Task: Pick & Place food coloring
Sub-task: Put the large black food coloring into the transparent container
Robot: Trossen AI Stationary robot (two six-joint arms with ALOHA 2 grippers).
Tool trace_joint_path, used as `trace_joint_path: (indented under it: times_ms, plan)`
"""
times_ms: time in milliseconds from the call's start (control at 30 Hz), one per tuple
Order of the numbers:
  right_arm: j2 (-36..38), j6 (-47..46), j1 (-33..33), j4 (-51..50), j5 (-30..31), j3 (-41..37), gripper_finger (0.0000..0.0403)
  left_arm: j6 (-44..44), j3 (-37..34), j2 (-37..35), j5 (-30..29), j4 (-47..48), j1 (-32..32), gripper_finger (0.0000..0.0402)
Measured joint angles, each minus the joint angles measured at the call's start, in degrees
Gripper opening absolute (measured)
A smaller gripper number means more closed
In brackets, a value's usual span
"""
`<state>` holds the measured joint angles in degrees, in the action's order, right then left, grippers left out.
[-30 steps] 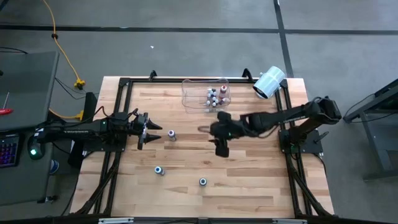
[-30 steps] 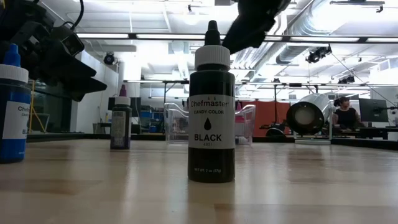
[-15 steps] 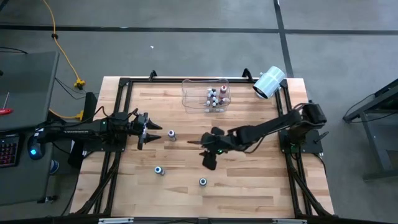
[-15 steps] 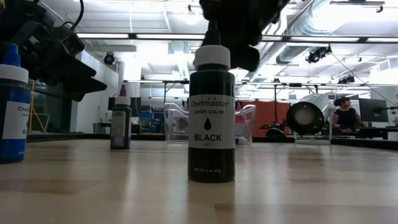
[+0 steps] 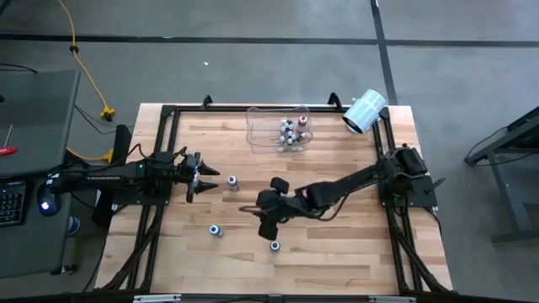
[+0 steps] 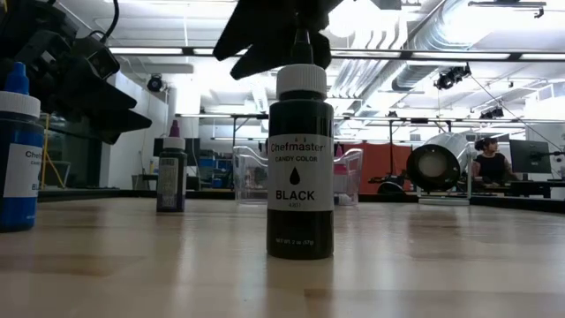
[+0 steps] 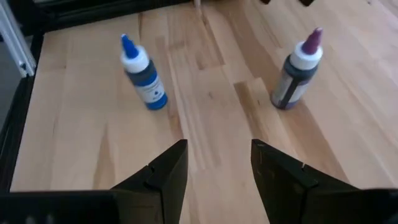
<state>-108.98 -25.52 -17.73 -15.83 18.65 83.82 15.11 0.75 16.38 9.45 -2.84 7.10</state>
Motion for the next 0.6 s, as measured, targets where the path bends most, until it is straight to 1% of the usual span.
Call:
trace_joint_path:
  times_ms: [133,333,467,600]
  plan:
    - [-0.1,-1.3,-2.7,0.0,2.5,0.0,0.0165,0.0,0.0,0.0,0.0,0.0,0.0,0.0234]
    - [-0.1,0.9,-7.7,0.8,4.0,-0.7,0.0165,0.0,0.0,0.0,0.0,0.0,0.0,0.0234]
    - [0.6,-1.8,-12.0,1.9,3.4,-4.5,0.0165,0.0,0.0,0.0,0.0,0.0,0.0,0.0234]
    - [2.0,-3.7,-16.6,9.4,3.5,-10.6,0.0165,0.0,0.0,0.0,0.0,0.0,0.0,0.0234]
